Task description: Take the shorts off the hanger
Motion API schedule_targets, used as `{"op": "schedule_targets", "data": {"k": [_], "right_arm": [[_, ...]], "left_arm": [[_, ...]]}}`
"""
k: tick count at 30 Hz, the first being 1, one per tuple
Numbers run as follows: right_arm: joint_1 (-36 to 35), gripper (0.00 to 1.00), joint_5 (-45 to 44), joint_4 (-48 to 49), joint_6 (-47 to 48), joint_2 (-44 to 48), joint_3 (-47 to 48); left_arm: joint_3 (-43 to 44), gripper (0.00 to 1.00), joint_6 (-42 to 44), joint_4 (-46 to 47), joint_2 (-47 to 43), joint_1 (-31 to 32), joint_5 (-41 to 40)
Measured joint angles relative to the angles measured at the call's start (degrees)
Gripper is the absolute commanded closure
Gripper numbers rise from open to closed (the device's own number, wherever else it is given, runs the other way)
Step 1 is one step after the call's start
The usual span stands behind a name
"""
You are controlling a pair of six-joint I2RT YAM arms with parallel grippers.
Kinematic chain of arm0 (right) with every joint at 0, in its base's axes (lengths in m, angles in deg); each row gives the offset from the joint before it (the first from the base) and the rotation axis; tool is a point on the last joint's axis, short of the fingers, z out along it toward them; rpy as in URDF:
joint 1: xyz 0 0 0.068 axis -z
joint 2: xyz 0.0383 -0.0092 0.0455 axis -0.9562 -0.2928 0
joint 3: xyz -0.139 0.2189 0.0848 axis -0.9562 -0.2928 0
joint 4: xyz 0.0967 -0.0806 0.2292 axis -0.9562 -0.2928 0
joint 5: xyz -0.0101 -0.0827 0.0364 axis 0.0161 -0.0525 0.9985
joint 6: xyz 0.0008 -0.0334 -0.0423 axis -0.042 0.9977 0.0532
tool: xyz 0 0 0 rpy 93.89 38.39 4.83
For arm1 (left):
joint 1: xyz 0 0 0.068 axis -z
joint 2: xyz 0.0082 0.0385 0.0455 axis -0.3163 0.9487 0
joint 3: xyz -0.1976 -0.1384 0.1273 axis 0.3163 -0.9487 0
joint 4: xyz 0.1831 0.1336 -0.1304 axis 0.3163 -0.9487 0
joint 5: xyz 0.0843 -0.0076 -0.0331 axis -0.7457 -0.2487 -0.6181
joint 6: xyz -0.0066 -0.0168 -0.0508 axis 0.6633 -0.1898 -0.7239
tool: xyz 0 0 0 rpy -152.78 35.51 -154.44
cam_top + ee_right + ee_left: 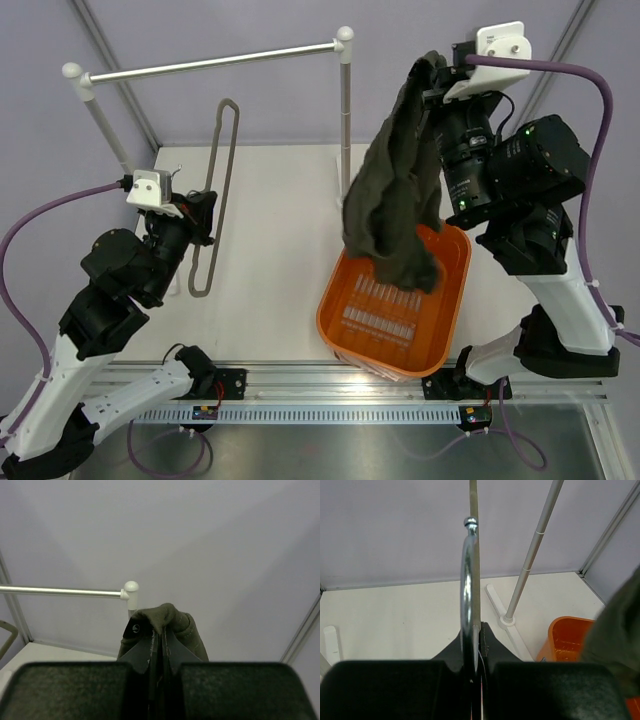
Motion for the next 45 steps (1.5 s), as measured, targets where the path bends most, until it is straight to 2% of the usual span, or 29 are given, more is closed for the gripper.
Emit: {"op": "schedule_targets", "data": {"k": [4,7,11,16,22,30,31,32,35,36,39,43,45], "right_arm": [[0.2,1.0,0.0,-0.9,-4.7,6.9,-8.7],[0.3,1.0,-0.7,-1.7,-10.7,14.4,-18.9],[0.4,1.0,-1.9,-8.0,-23.9,23.9,-31.7],[0.5,1.0,-1.8,-18.2,-38.4,30.9,-41.6],[0.5,1.0,-0.2,-26.7,-48.3,29.5,-45.4],[1.7,0.97,9.2,-25.0,-57.8,20.8,-58.3],[2.2,0.94,11.0,-24.4,-59.0,19.1,-60.5],[2.7,0.84,12.7,-23.8,-60.2,17.6,-62.6],[4.2,0.64,16.7,-23.3,-63.2,14.9,-67.1],[4.4,0.5,17.2,-23.6,-63.7,14.7,-67.6],[4.7,0.31,18.1,-23.8,-64.8,15.6,-67.4],[4.8,0.22,19.0,-24.1,-64.0,18.9,-65.4],[4.8,0.21,19.4,-24.2,-63.1,20.8,-63.2]], "left_arm": [[0.0,1.0,0.0,-0.1,0.0,0.0,0.2],[0.0,1.0,0.0,-0.3,0.1,0.0,0.5],[0.0,1.0,0.0,-0.3,0.7,0.0,0.8],[0.0,1.0,0.0,-0.4,1.5,0.0,1.0],[0.0,1.0,0.0,-0.4,3.5,0.0,1.0],[0.0,1.0,-0.5,-3.3,6.6,0.0,0.8],[0.0,1.0,-0.6,-3.8,6.6,0.0,0.7],[0.0,1.0,-0.7,-4.2,6.8,0.0,0.7],[1.6,1.0,-1.3,-6.7,7.7,0.0,0.6],[2.6,1.0,-1.5,-7.5,8.3,0.0,0.6],[6.7,1.0,-2.1,-10.7,11.3,0.0,0.9],[15.2,1.0,-2.9,-17.1,17.8,0.0,1.7],[18.6,1.0,-3.0,-19.4,20.9,-0.2,2.0]]}}
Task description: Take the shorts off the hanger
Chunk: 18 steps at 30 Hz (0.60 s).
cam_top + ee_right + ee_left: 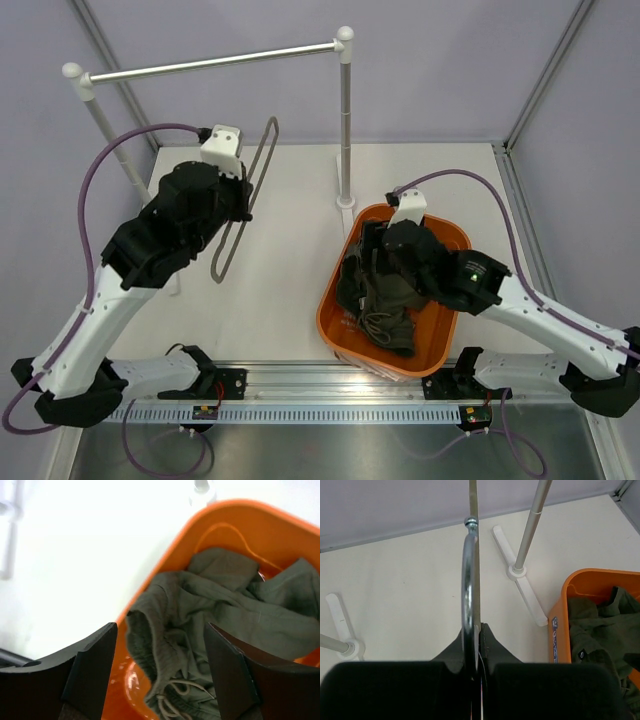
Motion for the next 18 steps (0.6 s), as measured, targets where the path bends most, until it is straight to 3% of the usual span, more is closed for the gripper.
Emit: {"op": "schedule_targets", "data": {"k": [5,10,18], "right_arm": [[0.0,0.21,1.5,0.3,2.7,3.5,4.8],[0.1,0.2,2.3,0.7,5.7,5.8,6.3],[0.1,0.19,3.0,1.9,9.7,5.8,6.4]], "left_arm": [[5.3,1.0,0.0,-4.5,6.4,-4.9,5.4],[7.9,1.0,0.3,-4.9,9.4,-16.3,18.1],[14.0,1.0,1.1,-1.8,14.0,-24.8,38.3]]}}
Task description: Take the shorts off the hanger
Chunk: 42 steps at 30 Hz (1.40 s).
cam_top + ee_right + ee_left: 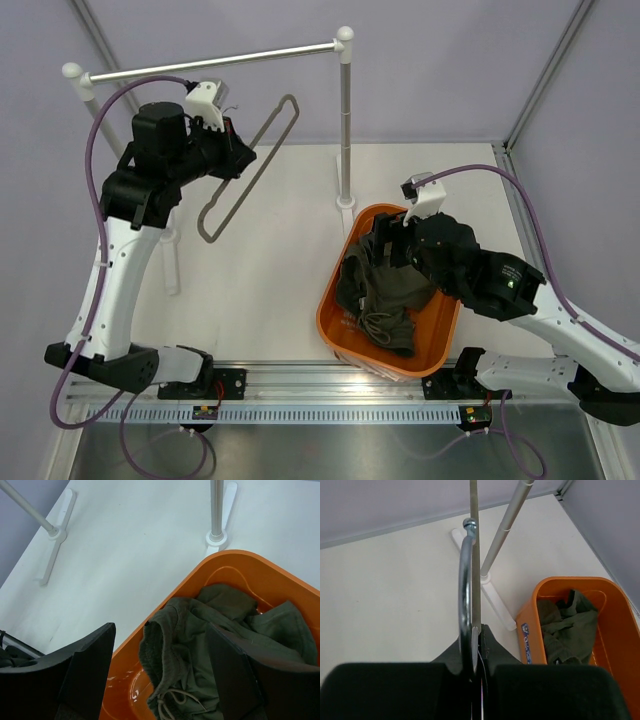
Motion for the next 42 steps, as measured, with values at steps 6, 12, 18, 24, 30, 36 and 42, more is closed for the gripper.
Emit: {"op": "schedule_targets", "data": {"k": [6,12,18,24,30,36,42], "right_arm": [[0.0,0.18,0.5,1.9,2.1,0.1,0.0],[0.0,0.17,1.3,2.9,3.8,0.7,0.0],[0.0,0.17,1.3,2.9,5.0,0.9,0.0],[0.0,0.18,1.3,3.0,5.5,0.9,0.0],[0.0,0.17,1.3,3.8,5.8,0.9,0.0],[0.0,0.17,1.3,4.4,6.2,0.9,0.0],[0.0,0.17,1.3,4.8,6.6,0.7,0.0]], "left_arm": [[6.1,1.0,0.0,1.1,5.2,-1.6,5.3],[12.2,1.0,-0.7,2.3,9.7,-1.8,3.7],[14.2,1.0,-1.8,4.5,11.8,-1.9,0.2],[18.3,1.0,-2.7,6.9,14.9,-1.9,-2.6],[22.4,1.0,-3.1,7.7,18.7,-1.9,-5.1],[23.0,1.0,-3.2,8.8,21.2,-1.9,-7.7],[24.9,1.0,-3.2,9.4,24.1,-1.9,-10.5]]}}
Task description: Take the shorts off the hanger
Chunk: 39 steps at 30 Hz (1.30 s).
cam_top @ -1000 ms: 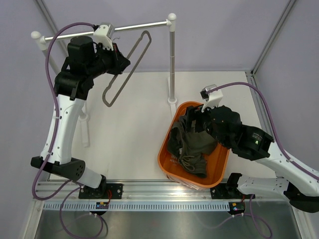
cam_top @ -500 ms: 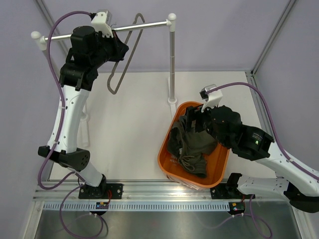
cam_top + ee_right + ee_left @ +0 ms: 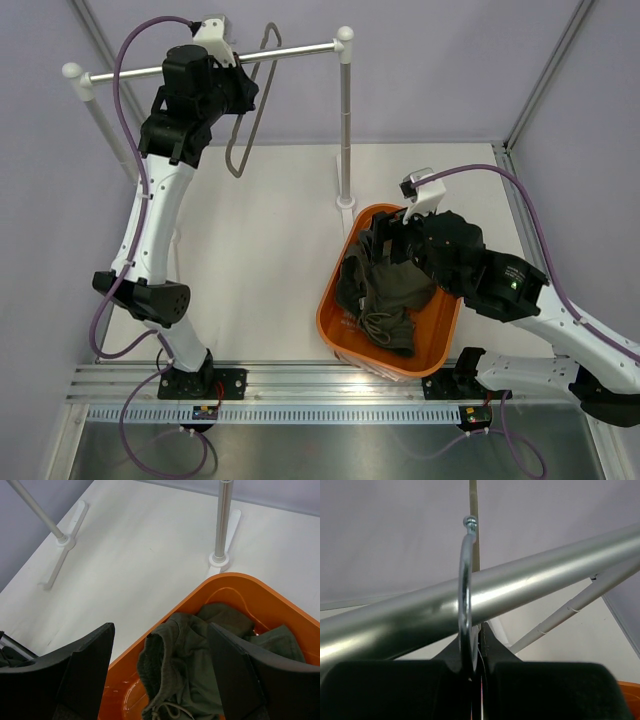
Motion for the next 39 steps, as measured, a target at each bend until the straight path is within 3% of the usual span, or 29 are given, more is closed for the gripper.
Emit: {"op": "schedule_targets", "data": {"k": [23,39], "right_arm": [[0.0,0.17,0.1,0.3,0.0,-1.7,-0.1],[0.0,0.17,0.2,0.3,-0.2,-1.9,-0.1]], "left_arm": [[-3.1,0.95,0.0,2.0,0.9,0.0,-5.4],[-7.5,0.73,0.4,3.1,-2.3,0.0,-5.9]]}}
